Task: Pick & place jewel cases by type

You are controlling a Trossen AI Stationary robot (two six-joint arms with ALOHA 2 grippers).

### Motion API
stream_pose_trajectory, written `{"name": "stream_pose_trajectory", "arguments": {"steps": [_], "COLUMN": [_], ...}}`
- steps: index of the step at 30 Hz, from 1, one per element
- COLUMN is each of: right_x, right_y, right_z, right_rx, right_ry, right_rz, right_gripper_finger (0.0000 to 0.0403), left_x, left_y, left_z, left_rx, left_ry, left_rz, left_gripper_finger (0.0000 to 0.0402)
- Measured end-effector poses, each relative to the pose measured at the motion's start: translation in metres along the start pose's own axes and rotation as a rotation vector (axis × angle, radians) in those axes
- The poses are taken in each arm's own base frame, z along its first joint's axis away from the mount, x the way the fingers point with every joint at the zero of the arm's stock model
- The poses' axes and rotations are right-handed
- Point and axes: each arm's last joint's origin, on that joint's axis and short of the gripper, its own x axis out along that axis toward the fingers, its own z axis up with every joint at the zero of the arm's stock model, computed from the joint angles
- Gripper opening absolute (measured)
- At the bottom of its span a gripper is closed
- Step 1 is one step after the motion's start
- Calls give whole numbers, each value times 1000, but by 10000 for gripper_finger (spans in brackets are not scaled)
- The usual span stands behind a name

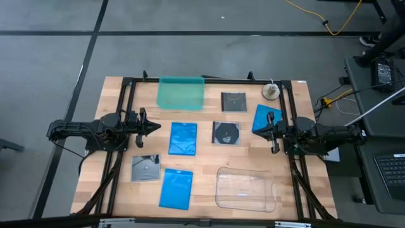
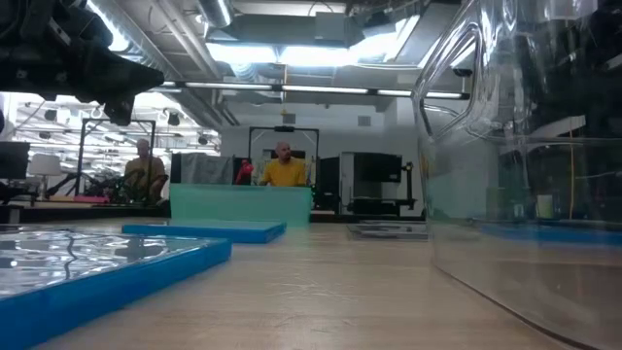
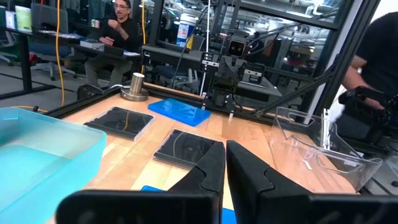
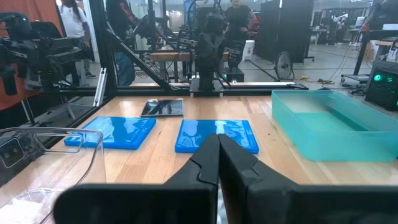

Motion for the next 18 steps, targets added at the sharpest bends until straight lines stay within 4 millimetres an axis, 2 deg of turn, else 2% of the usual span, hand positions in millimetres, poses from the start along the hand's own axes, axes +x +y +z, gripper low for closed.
{"name": "stream_pose_trajectory", "arguments": {"steps": [18], "right_x": [0], "right_y": [0], "right_z": [0], "right_rx": [5], "right_ry": [-1], "right_rz": [0], "right_gripper_finger": [8], "left_x": [0], "left_y": [0], "left_z": [0], "left_rx": [0], "left_ry": [0], "left_rz": [0], "left_gripper_finger": [12]}}
